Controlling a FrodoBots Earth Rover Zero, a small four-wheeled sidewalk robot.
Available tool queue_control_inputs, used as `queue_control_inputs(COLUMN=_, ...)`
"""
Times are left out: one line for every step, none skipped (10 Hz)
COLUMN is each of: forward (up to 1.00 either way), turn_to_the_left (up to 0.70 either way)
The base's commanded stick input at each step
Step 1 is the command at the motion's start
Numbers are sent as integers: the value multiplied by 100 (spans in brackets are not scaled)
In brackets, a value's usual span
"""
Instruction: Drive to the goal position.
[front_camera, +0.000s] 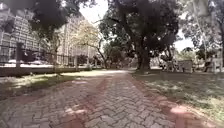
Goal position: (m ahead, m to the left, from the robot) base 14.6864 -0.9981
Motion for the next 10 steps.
queue_control_inputs(forward=70, turn_to_the_left=0)
queue_control_inputs(forward=70, turn_to_the_left=-2)
queue_control_inputs(forward=70, turn_to_the_left=-9)
queue_control_inputs(forward=70, turn_to_the_left=-17)
queue_control_inputs(forward=70, turn_to_the_left=-28)
queue_control_inputs(forward=70, turn_to_the_left=0)
queue_control_inputs(forward=70, turn_to_the_left=0)
queue_control_inputs(forward=70, turn_to_the_left=0)
queue_control_inputs(forward=70, turn_to_the_left=0)
queue_control_inputs(forward=70, turn_to_the_left=0)
